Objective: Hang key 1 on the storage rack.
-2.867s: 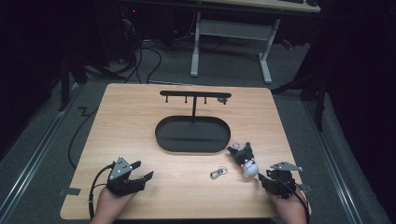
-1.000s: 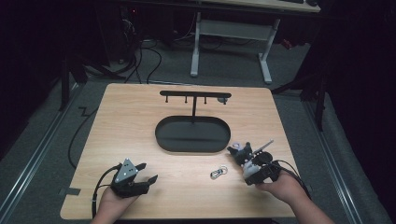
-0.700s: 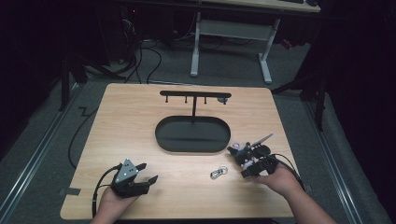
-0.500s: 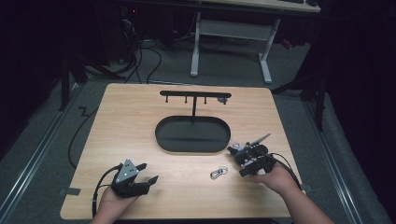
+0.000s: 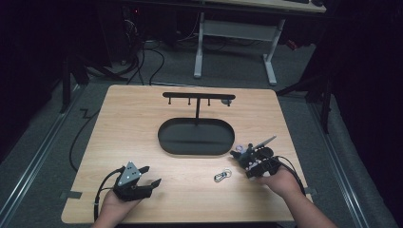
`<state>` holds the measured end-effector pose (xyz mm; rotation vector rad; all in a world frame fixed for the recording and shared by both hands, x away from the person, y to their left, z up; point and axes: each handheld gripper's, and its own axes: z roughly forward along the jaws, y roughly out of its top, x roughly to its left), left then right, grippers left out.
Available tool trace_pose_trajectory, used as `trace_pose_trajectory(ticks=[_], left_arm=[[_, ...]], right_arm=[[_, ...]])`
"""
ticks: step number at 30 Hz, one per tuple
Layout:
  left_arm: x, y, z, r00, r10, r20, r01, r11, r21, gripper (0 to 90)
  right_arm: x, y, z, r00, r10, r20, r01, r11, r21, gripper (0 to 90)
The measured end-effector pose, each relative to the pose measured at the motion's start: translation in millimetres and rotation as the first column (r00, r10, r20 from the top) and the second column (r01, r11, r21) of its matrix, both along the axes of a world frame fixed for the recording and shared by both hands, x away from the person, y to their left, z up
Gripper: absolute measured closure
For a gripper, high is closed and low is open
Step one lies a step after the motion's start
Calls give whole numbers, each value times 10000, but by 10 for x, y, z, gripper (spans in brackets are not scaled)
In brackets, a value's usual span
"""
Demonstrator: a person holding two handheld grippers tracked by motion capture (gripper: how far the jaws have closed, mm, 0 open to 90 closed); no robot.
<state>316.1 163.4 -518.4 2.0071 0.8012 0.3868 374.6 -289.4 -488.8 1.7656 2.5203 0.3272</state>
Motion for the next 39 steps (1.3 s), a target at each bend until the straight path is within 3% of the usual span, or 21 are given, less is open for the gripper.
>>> trace_pose_trajectory(ticks=[11,39], left_arm=[[-3,0,0,10000,0,11,0,10000,-3,342],[-17,1,21,9994,81,341,-79,9999,-64,331]], right_arm=[[-25,0,24,9993,131,343,-127,9998,-122,470],[-176,45,638,9957,652,661,-679,9969,393,474]])
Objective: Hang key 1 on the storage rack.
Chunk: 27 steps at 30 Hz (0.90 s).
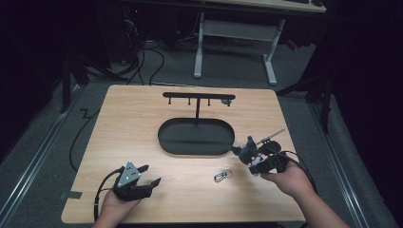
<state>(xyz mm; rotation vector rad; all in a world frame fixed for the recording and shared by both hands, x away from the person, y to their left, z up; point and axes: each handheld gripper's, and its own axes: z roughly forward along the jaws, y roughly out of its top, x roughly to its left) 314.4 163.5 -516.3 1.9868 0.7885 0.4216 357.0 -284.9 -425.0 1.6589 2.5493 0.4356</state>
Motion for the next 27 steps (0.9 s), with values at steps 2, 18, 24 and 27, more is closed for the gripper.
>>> trace_pose_trajectory(ticks=[2,18,24,27], left_arm=[[-1,-3,-3,10000,-4,1,4,10000,-14,331],[1,4,-7,10000,-85,-22,85,9999,-75,331],[0,7,-7,9999,-112,-44,112,9999,-66,330],[0,12,-8,9999,-127,-56,127,9999,-97,331]], right_arm=[[2,11,33,10000,2,36,-2,10000,56,474],[212,102,386,9996,109,250,-117,9994,320,476],[316,139,498,9994,28,354,-42,9993,380,476],[368,161,549,9992,26,395,-44,9990,446,475]])
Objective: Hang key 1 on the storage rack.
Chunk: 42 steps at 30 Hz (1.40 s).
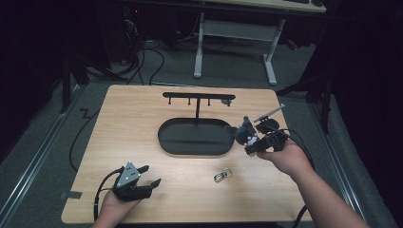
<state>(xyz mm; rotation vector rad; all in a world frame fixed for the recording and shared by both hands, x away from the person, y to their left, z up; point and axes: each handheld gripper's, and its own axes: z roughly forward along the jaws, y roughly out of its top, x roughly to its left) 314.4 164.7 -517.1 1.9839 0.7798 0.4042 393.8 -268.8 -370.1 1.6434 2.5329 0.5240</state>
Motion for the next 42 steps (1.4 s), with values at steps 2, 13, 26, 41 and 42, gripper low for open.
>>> trace_pose_trajectory(ticks=[2,13,26,41,42], left_arm=[[0,2,1,10000,-23,-15,23,10000,13,331],[-3,7,11,10000,-88,12,88,10000,-22,331],[0,8,12,9999,-162,22,162,9999,-12,331],[0,10,12,9998,-185,26,185,9998,23,332],[0,10,12,9998,-186,22,186,9998,19,332]], right_arm=[[27,18,26,10000,21,77,-21,10000,47,475],[131,118,164,9996,146,226,-147,9999,16,475],[228,182,331,9990,127,440,-130,9999,70,475],[332,186,466,9966,-44,822,25,9997,231,475],[337,188,464,9965,-57,838,38,9997,227,475]])
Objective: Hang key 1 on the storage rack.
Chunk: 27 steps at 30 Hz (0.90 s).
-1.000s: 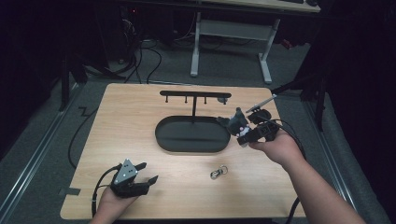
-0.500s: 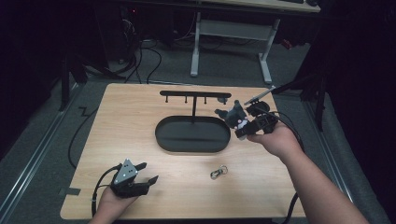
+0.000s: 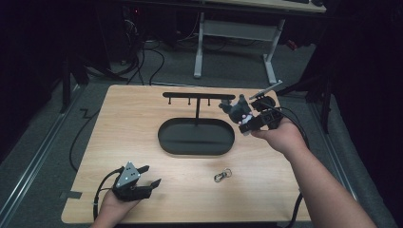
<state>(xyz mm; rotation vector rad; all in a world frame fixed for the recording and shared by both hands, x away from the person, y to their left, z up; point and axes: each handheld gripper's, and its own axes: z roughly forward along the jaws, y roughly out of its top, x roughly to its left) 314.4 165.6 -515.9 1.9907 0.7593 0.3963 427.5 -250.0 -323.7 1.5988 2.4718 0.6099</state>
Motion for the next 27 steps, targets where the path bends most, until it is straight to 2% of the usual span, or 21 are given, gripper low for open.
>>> trace_pose_trajectory(ticks=[15,18,27], left_arm=[[-3,-10,-6,10000,-33,23,33,9999,102,333],[-4,-11,-7,10000,-52,20,52,9999,120,333],[-4,-17,-9,10000,-95,-7,95,9998,160,334]], right_arm=[[54,13,-15,9999,-107,117,108,9999,-32,475],[66,-12,-6,9995,-167,258,168,9999,0,475],[61,-159,-41,9976,-636,286,636,9980,5,475]])
